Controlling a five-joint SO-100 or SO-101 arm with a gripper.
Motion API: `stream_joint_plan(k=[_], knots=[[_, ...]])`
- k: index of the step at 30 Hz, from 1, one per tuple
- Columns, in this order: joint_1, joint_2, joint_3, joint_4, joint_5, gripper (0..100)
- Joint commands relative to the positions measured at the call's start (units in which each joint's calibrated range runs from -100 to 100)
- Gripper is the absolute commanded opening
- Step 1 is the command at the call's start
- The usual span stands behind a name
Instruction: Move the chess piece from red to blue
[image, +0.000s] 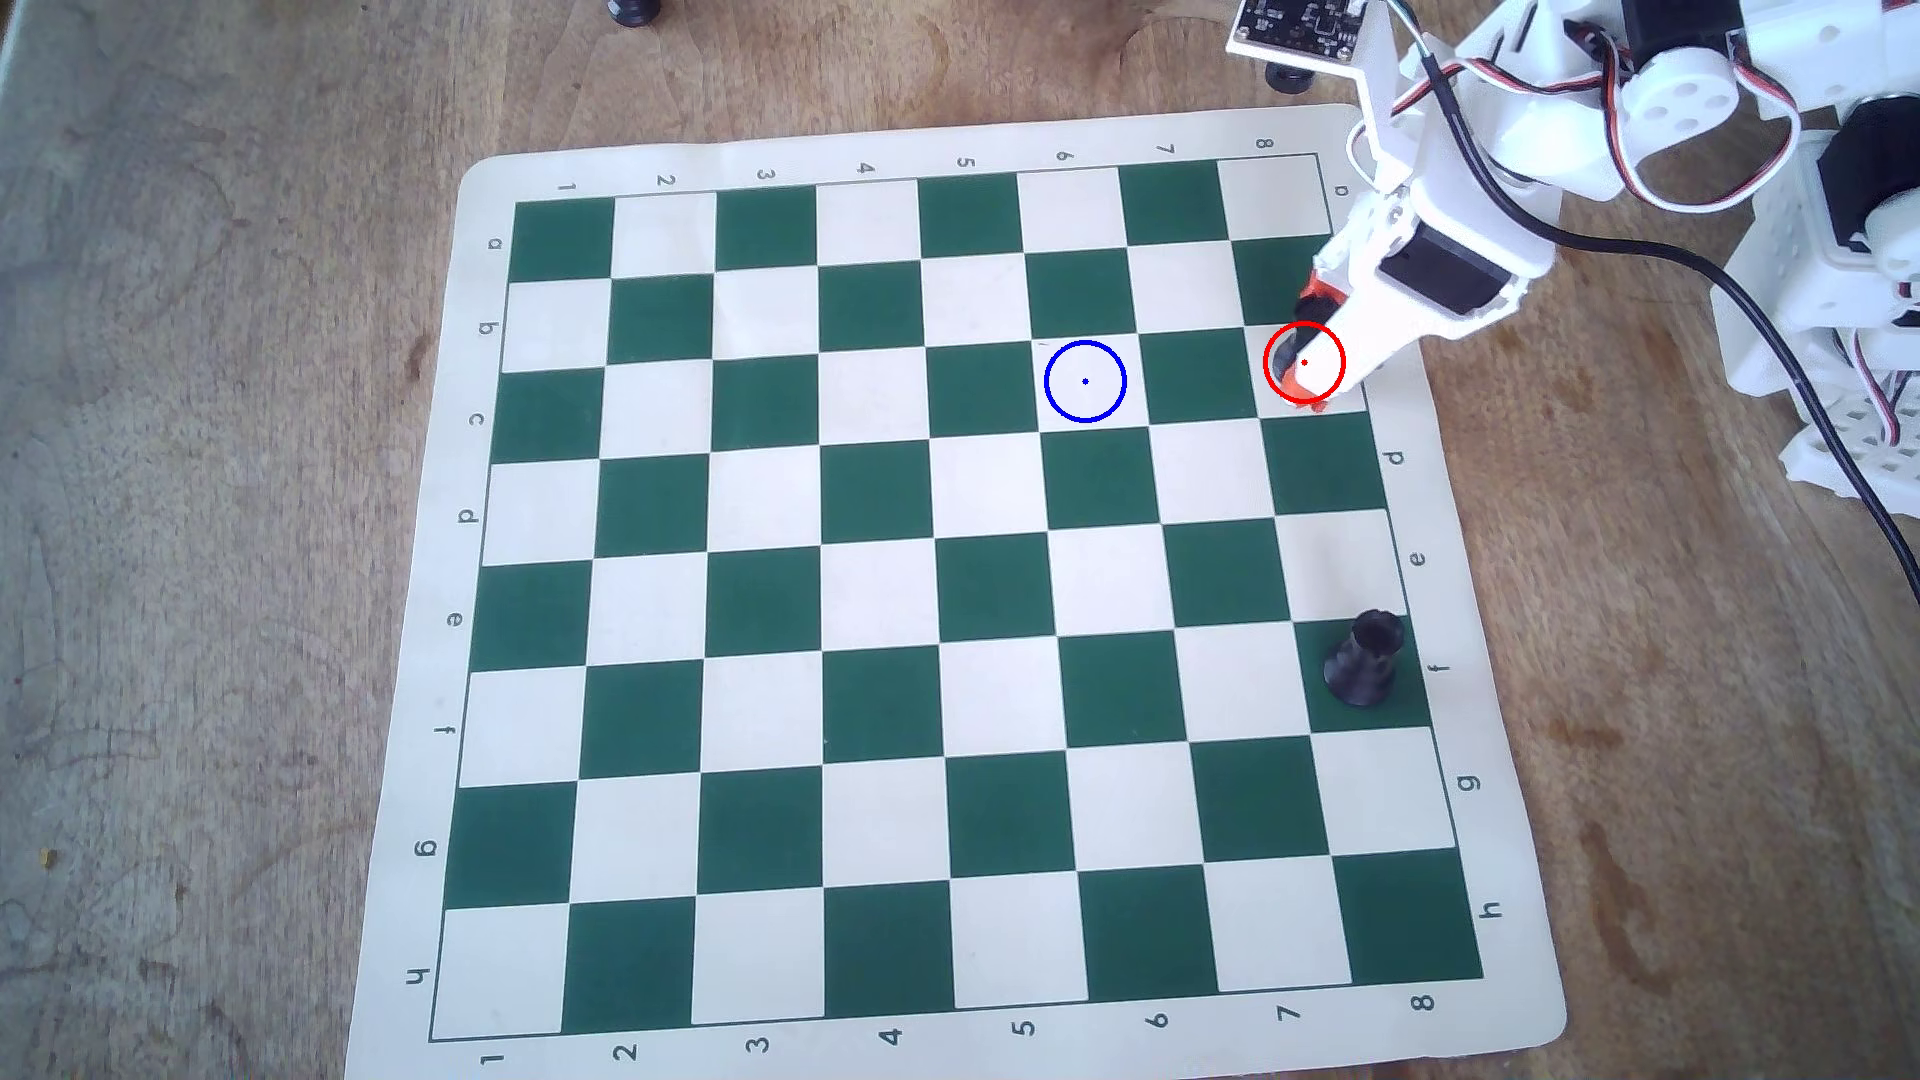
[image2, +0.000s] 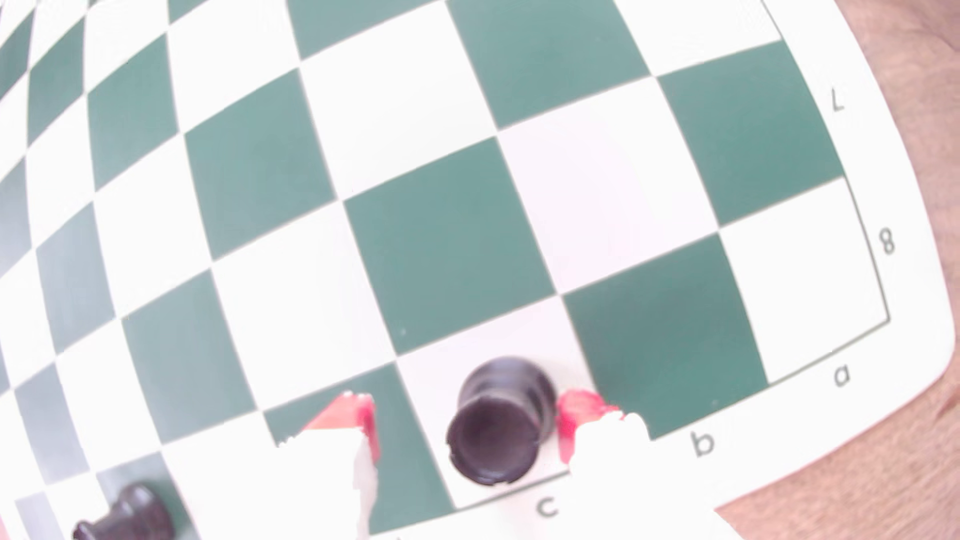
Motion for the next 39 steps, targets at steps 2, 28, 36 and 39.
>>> stream_joint_plan(k=[2,28,36,39], knots=[[0.3,-1.5,-0.2,-1.2,0.2,18],[-0.9,-3.9,-2.0,0.6,-0.5,0],[-1.6,-6.3,-11.6,11.8,-1.5,0],[-1.2,-7.6,-19.7,18.2,-2.0,0]])
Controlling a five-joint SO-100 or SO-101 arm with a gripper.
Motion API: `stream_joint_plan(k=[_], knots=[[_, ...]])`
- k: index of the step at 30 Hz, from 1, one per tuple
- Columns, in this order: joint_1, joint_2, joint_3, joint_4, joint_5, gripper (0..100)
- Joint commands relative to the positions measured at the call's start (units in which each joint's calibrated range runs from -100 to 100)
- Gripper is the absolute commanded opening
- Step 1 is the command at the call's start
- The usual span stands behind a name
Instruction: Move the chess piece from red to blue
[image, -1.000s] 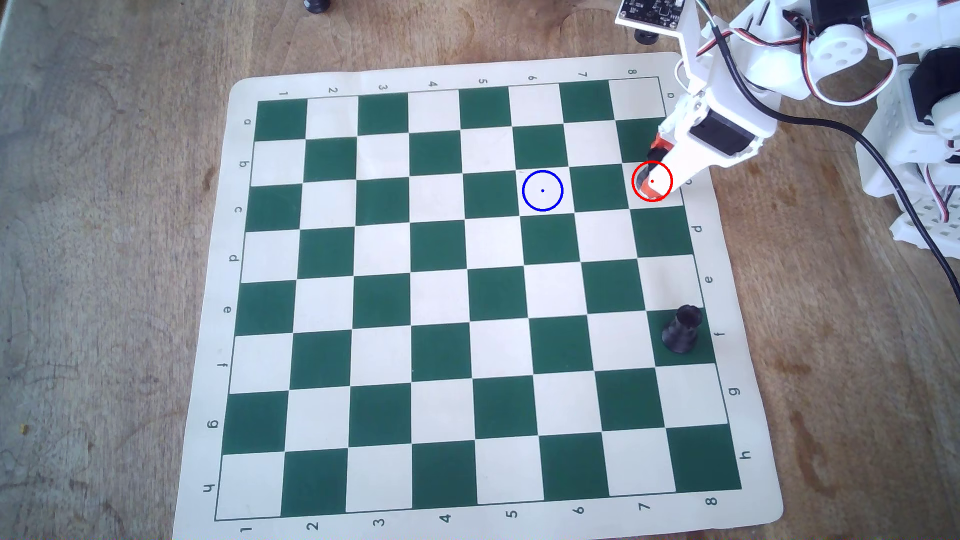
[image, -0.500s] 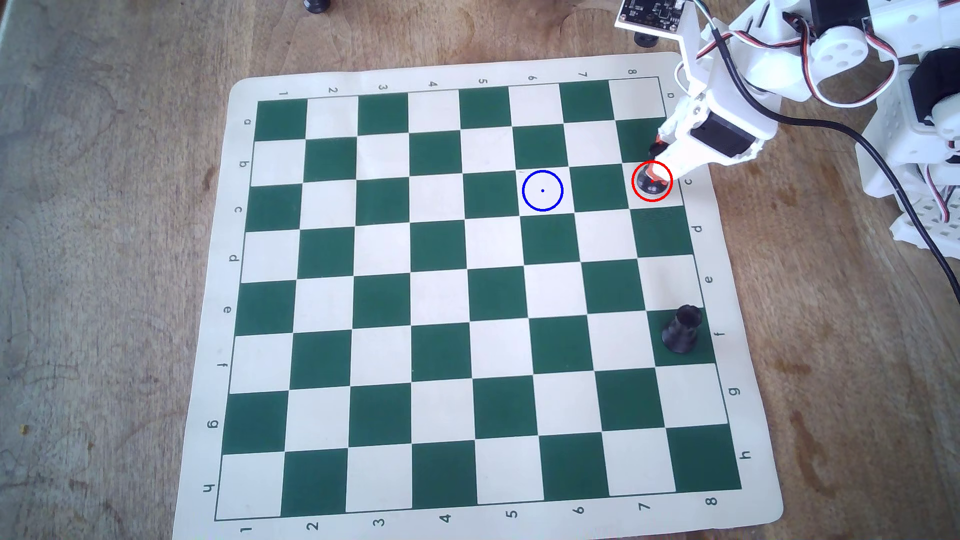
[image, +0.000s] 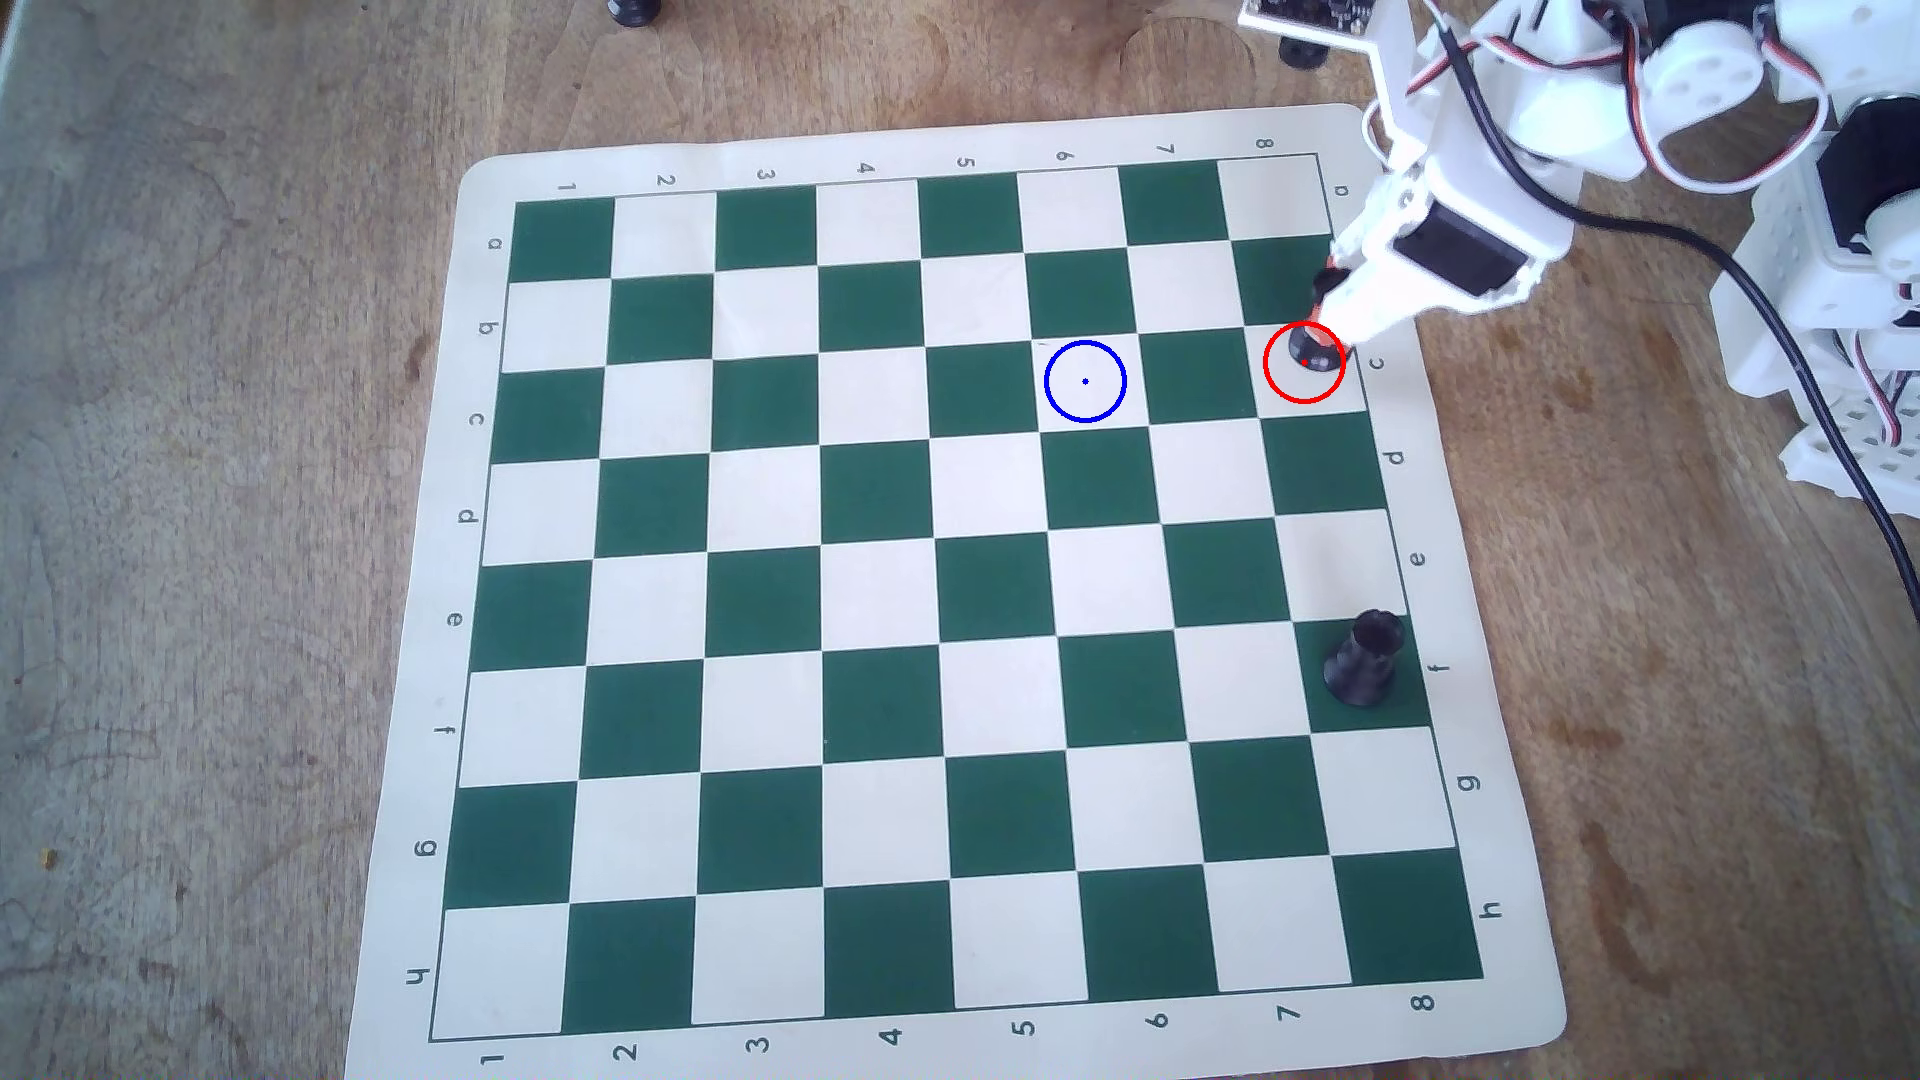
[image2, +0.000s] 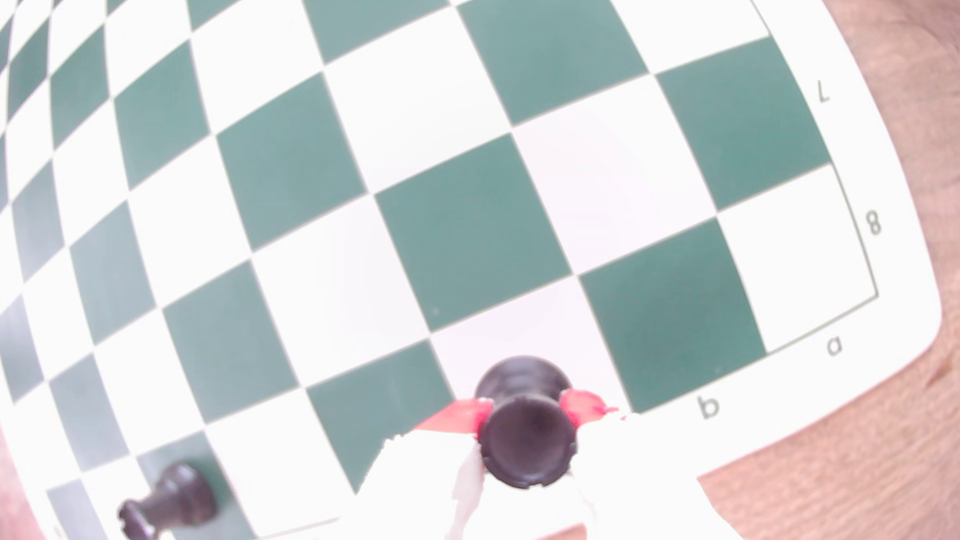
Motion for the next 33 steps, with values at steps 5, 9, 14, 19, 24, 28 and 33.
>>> stream_joint_plan(k=[5,9,14,19,24,28,33], knots=[[0.3,-1.2,-28.8,16.6,-0.4,0],[0.2,5.5,-39.9,17.6,-0.4,0],[-0.3,16.6,-47.2,12.2,-0.6,0],[-0.2,25.6,-50.1,7.2,-0.8,0],[-0.8,33.3,-52.7,5.8,-1.6,0],[-1.4,38.5,-52.2,5.2,-1.4,0],[-2.7,41.9,-51.2,4.6,-1.2,0]])
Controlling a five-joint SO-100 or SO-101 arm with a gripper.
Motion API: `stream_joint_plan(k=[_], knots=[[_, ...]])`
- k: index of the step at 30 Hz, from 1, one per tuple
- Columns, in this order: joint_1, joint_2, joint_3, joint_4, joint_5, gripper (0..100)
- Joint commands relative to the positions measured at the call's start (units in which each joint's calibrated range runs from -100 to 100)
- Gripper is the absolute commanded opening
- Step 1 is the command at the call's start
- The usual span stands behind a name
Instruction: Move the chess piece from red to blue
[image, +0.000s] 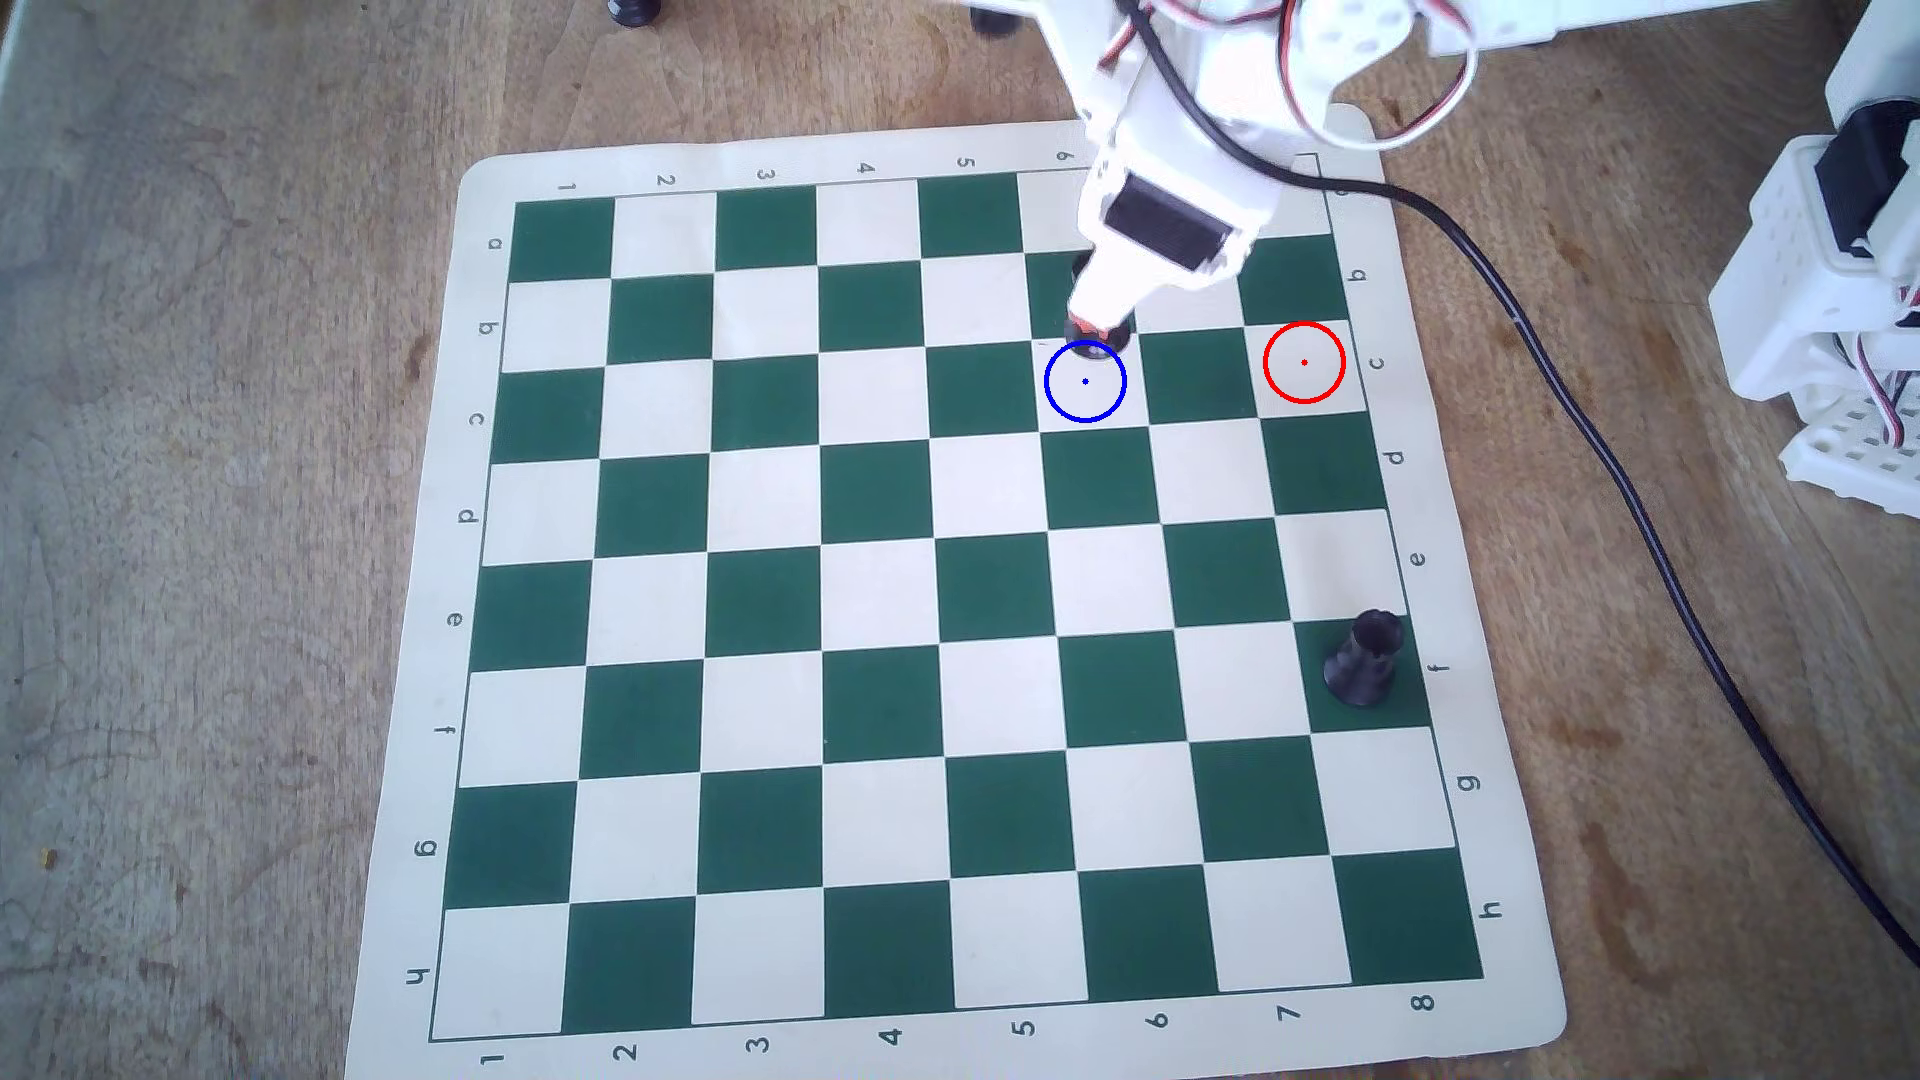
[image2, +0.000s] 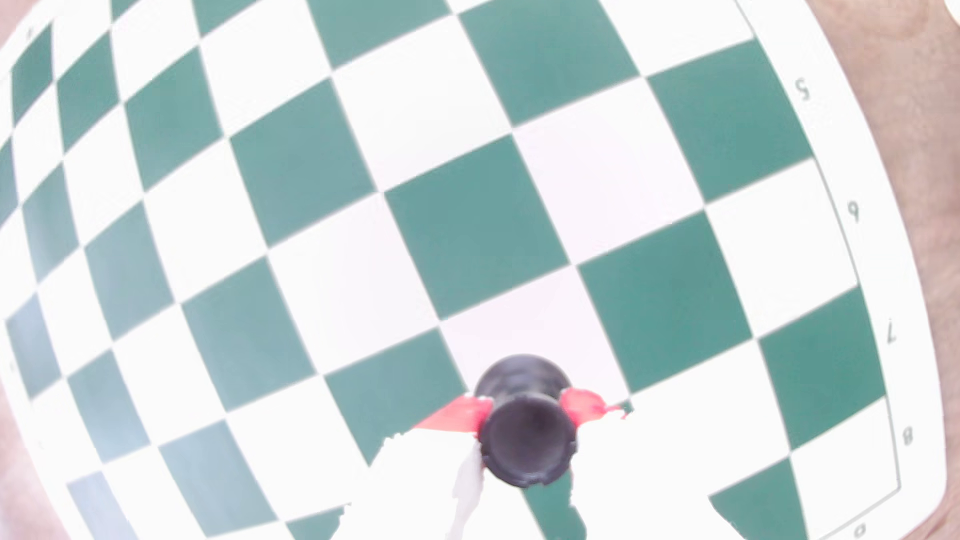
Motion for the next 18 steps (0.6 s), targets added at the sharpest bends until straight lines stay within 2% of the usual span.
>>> stream_joint_plan(k=[1,18], knots=[[-0.9,0.4,-3.1,-1.9,0.1,0],[0.2,5.1,-1.3,-5.5,0.1,0]])
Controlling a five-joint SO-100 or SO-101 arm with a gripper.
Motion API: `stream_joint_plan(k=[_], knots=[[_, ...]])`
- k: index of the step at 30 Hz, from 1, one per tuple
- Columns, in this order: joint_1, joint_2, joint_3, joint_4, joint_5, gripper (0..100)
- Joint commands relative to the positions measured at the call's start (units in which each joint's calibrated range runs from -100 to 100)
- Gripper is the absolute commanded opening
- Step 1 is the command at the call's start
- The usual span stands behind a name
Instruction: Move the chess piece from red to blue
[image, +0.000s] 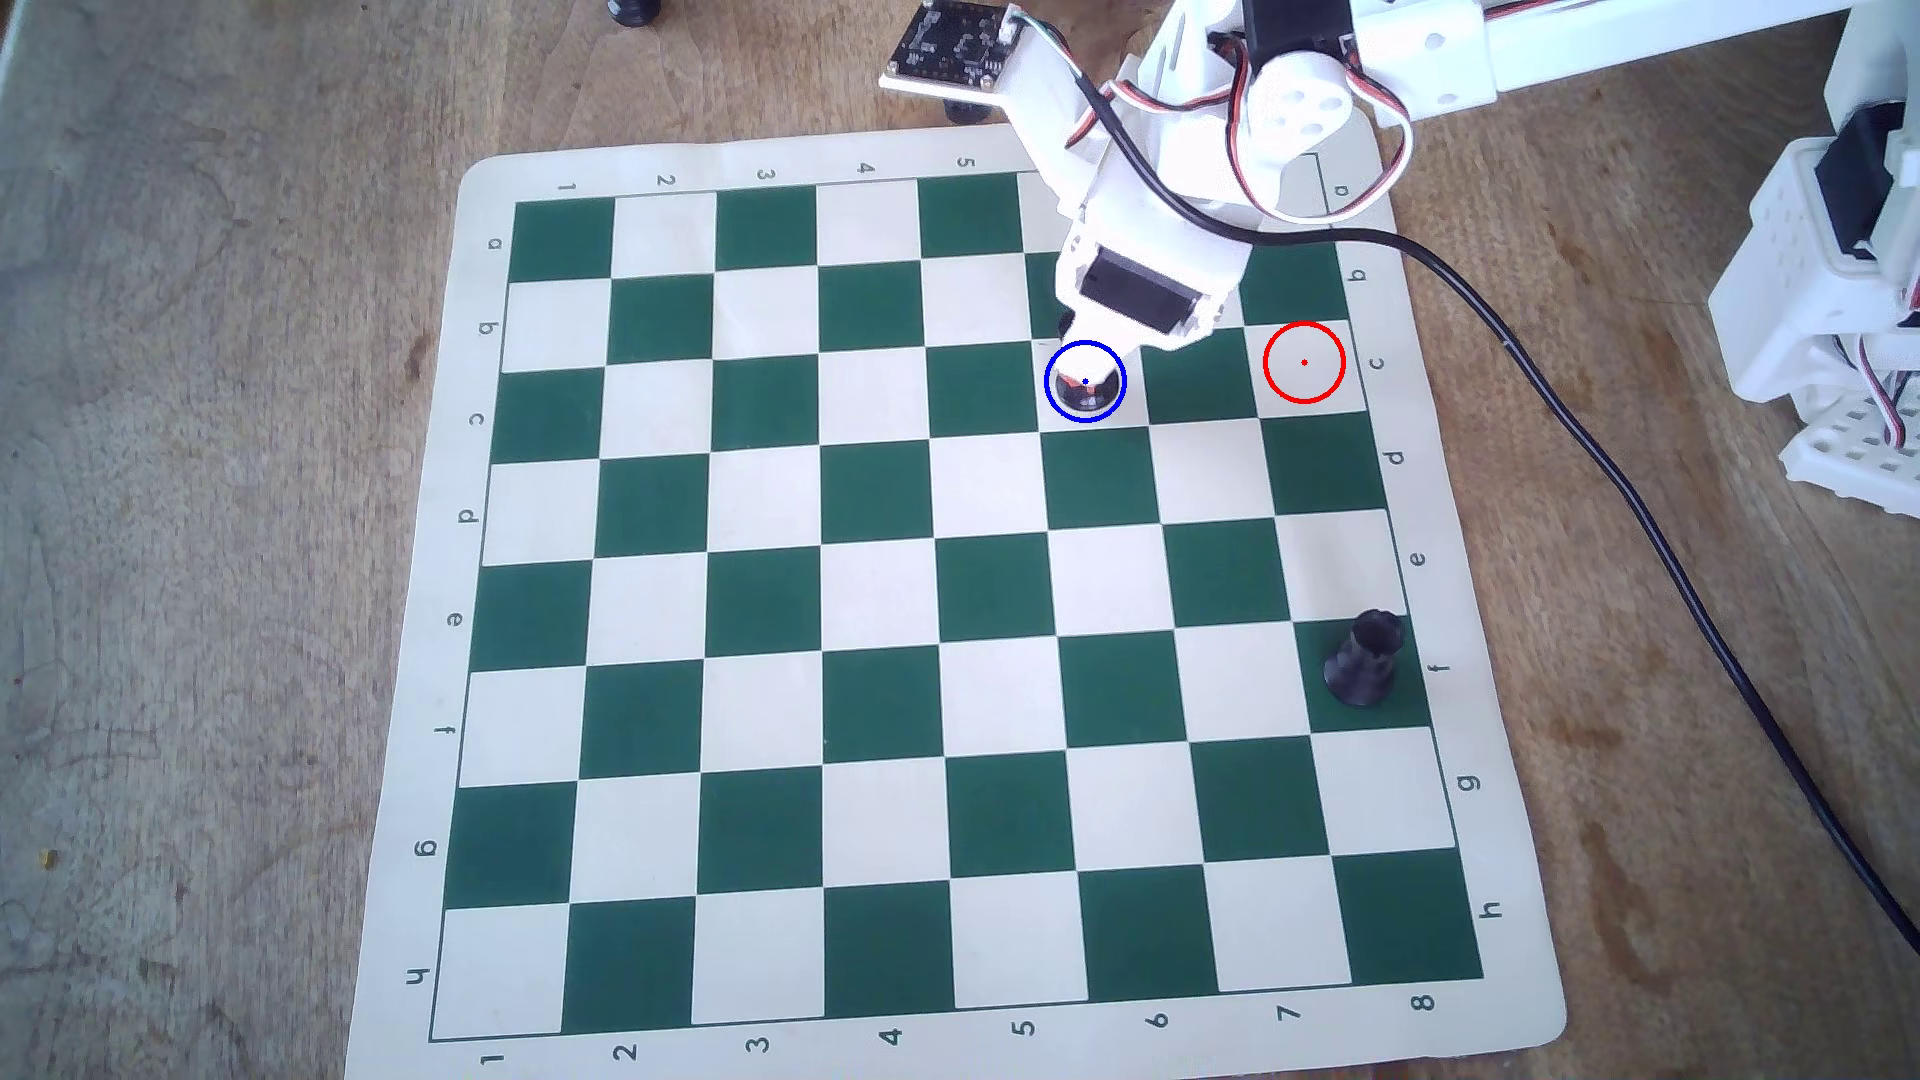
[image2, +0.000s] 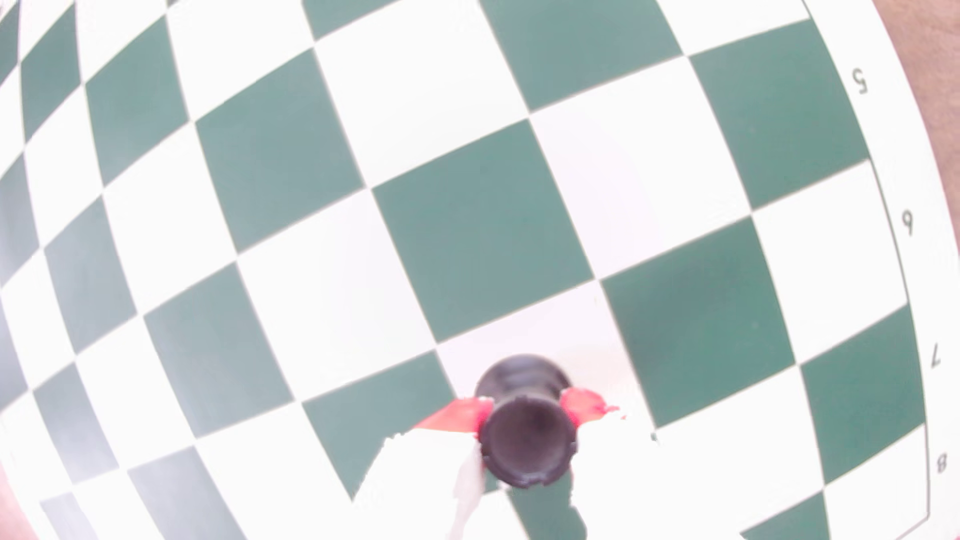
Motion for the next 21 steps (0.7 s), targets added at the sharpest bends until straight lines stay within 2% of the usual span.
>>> stream_joint_plan(k=[1,11,16,21], knots=[[0.5,-1.4,-1.2,-0.9,0.1,0],[1.5,-0.5,0.1,-1.8,0.1,0],[1.1,-1.0,0.5,-1.9,0.0,11],[1.0,-1.6,1.2,-1.9,0.0,13]])
